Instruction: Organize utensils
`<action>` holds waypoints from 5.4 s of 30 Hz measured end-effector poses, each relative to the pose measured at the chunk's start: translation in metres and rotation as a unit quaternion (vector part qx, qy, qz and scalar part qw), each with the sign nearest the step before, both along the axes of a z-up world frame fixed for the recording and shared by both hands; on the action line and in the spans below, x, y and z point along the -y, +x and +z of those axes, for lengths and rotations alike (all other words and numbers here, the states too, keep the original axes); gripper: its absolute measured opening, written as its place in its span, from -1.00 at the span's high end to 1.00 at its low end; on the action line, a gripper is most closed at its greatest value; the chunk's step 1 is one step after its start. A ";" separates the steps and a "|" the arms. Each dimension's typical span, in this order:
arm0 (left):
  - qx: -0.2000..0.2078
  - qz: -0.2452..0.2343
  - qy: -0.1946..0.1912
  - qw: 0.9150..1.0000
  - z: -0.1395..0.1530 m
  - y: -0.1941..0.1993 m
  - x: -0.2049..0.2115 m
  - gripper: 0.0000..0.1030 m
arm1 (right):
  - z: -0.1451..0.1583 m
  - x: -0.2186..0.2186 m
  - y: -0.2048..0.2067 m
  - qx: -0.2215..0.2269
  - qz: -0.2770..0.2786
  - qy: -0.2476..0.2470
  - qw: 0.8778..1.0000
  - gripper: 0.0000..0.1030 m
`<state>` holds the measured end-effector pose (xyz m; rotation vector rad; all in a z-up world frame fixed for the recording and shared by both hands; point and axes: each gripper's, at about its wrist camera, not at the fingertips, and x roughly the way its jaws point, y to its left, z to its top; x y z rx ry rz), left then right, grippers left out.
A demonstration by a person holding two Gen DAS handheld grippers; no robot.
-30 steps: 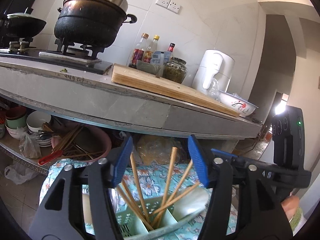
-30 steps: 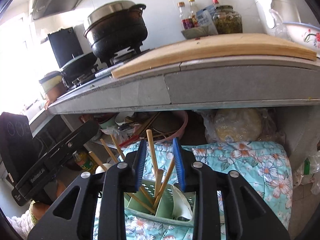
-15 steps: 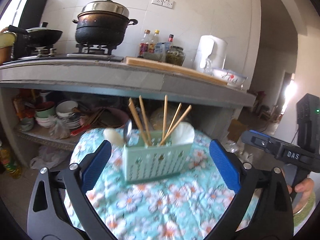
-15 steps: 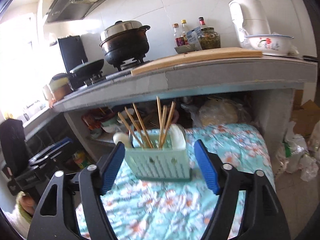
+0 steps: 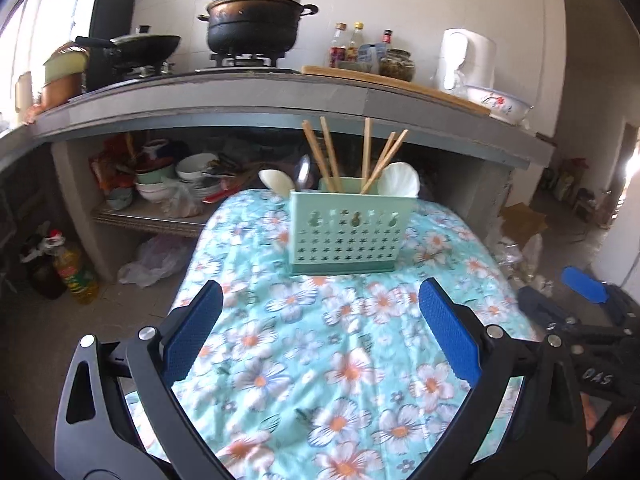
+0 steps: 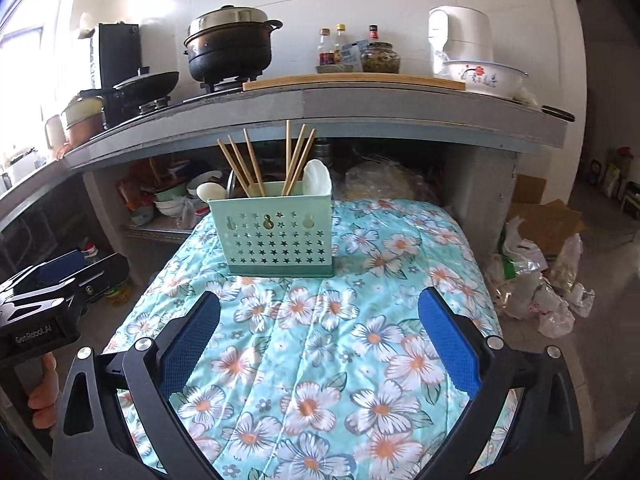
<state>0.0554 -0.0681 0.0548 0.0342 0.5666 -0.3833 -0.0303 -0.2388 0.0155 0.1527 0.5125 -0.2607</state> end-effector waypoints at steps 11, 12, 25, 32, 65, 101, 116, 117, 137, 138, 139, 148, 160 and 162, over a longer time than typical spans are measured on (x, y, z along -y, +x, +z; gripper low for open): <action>0.003 0.037 -0.006 0.999 0.015 -0.016 -0.036 -0.84 | 0.007 0.000 -0.034 0.008 -0.061 -0.030 0.998 -0.87; 0.007 0.043 -0.016 0.999 0.017 -0.018 -0.040 -0.84 | 0.009 0.001 -0.034 0.008 -0.062 -0.029 0.998 -0.87; 0.012 0.090 -0.010 0.996 0.017 -0.038 -0.062 -0.84 | 0.021 -0.009 -0.050 0.019 -0.070 -0.026 0.997 -0.87; -0.004 0.082 -0.024 0.996 0.013 -0.053 -0.065 -0.84 | 0.008 -0.023 -0.063 0.007 -0.066 0.018 0.998 -0.87; -0.001 0.108 0.014 0.994 0.009 -0.057 -0.068 -0.84 | 0.009 -0.026 -0.070 -0.010 -0.088 -0.007 0.996 -0.87; 0.016 0.062 0.026 0.998 0.014 -0.066 -0.052 -0.84 | 0.004 -0.024 -0.069 -0.013 -0.083 0.003 0.996 -0.87; 0.020 0.061 0.026 0.998 0.017 -0.066 -0.052 -0.84 | 0.005 -0.027 -0.070 -0.010 -0.082 0.000 0.997 -0.87; 0.020 0.061 0.026 0.998 0.017 -0.066 -0.052 -0.84 | 0.005 -0.027 -0.070 -0.010 -0.082 0.000 0.997 -0.87; 0.018 0.061 0.026 0.998 0.017 -0.065 -0.052 -0.84 | 0.006 -0.028 -0.069 -0.011 -0.080 0.001 0.997 -0.87; 0.018 0.061 0.026 0.998 0.017 -0.065 -0.052 -0.84 | 0.006 -0.028 -0.069 -0.011 -0.080 0.001 0.997 -0.87; 0.018 0.061 0.026 0.998 0.017 -0.065 -0.052 -0.84 | 0.005 -0.028 -0.069 -0.011 -0.081 0.001 0.997 -0.87; 0.018 0.061 0.026 0.998 0.016 -0.065 -0.052 -0.84 | 0.005 -0.028 -0.069 -0.011 -0.080 0.002 0.997 -0.87; 0.018 0.060 0.026 0.998 0.016 -0.065 -0.053 -0.84 | 0.006 -0.029 -0.068 -0.012 -0.078 0.002 0.997 -0.87; 0.017 0.061 0.026 0.998 0.016 -0.065 -0.053 -0.84 | 0.006 -0.029 -0.068 -0.012 -0.079 0.002 0.997 -0.87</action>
